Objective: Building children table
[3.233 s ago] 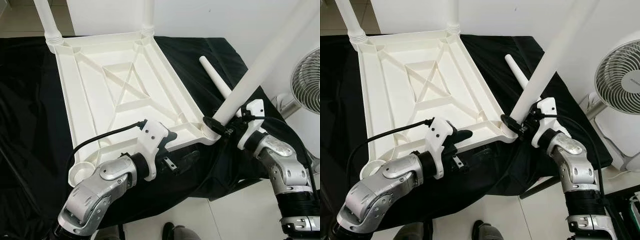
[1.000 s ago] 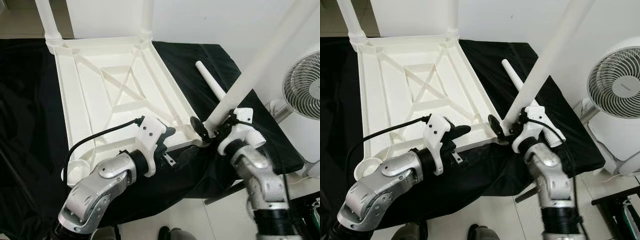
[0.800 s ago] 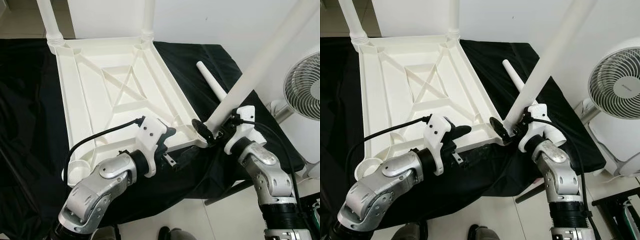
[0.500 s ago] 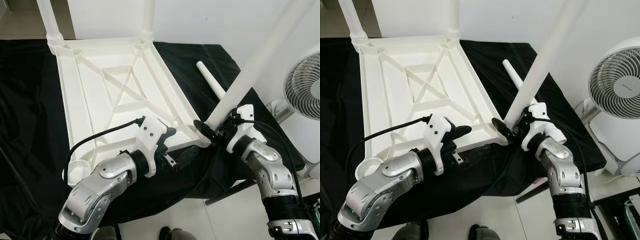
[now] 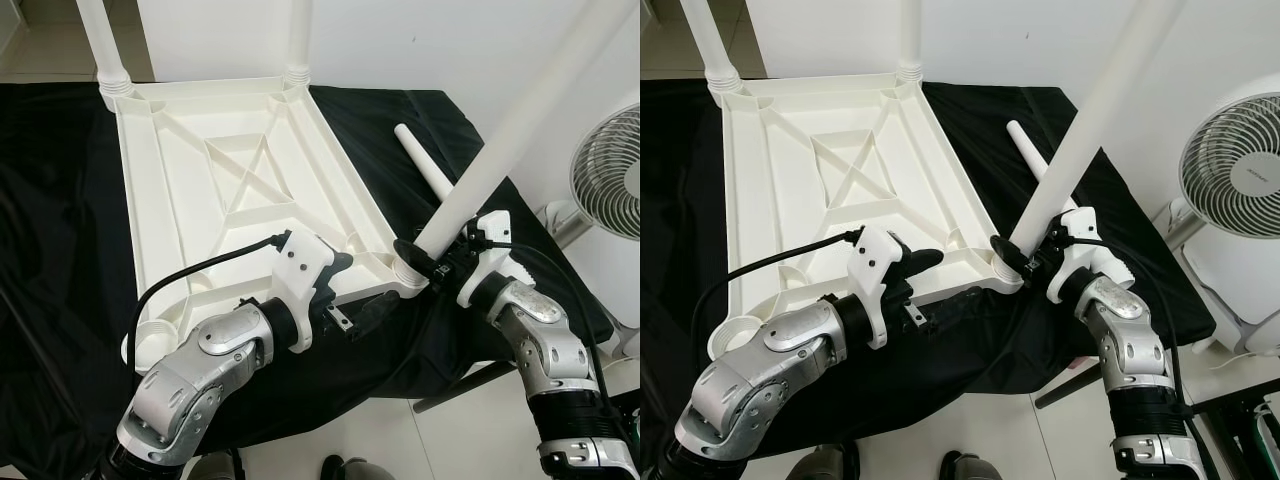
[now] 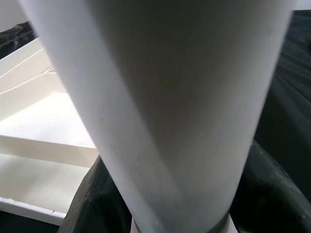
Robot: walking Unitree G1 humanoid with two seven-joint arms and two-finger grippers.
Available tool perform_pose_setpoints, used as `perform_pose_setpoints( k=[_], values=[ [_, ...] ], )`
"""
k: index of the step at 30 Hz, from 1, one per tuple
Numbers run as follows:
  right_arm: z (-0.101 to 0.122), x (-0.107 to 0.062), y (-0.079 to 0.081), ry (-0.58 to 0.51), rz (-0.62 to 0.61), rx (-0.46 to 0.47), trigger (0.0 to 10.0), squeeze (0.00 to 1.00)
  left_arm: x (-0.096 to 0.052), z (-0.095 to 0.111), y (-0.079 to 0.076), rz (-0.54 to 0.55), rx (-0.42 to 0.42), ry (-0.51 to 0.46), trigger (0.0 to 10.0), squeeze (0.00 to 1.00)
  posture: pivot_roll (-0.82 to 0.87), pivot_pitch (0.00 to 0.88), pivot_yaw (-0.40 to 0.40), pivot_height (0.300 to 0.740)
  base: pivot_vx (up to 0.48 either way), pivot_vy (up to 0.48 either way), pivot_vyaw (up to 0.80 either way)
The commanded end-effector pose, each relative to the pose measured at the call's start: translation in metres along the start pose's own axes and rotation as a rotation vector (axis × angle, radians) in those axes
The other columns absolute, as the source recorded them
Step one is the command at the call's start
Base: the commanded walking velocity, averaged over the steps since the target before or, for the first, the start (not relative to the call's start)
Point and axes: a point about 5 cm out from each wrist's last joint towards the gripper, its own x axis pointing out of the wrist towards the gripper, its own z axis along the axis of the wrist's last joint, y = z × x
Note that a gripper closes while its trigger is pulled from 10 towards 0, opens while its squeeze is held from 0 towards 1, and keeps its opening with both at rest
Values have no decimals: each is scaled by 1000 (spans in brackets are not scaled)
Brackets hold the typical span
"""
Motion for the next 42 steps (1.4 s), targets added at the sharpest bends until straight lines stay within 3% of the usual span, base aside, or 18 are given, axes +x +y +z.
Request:
perform_pose_setpoints(
  k=[1,3,8,17,27,34,35,42],
  values=[
    [-8,-4,0,32,-32,33,10000,0,2,-2,-2,-16,-7,9,10000,0,44,170,-75,740,0,0,0],
    [-11,-5,3,37,-133,36,10000,0,2,-2,-2,-15,-8,7,10000,0,37,167,-77,740,0,0,0],
    [-13,-6,7,34,-194,42,10000,0,2,-2,-2,-14,-9,6,10000,0,37,167,-77,740,0,0,0],
    [-16,-4,33,-7,-380,106,10000,0,2,-3,-3,-15,-10,7,10000,0,35,159,-86,740,0,0,0],
    [-21,1,54,14,-780,179,10000,0,2,-4,-3,-10,-15,6,10000,0,45,145,-97,740,0,0,0],
    [-20,6,60,10,-779,201,10000,0,1,-3,-2,1,-14,2,10000,0,52,139,-104,740,0,0,0],
    [-18,6,60,0,-770,209,10000,1000,1,-3,-2,4,-13,1,10000,0,52,139,-104,740,0,0,0],
    [-15,7,59,-21,-697,214,10000,1000,1,-4,-1,6,-9,2,10000,0,53,123,-107,740,0,0,0]
  ],
)
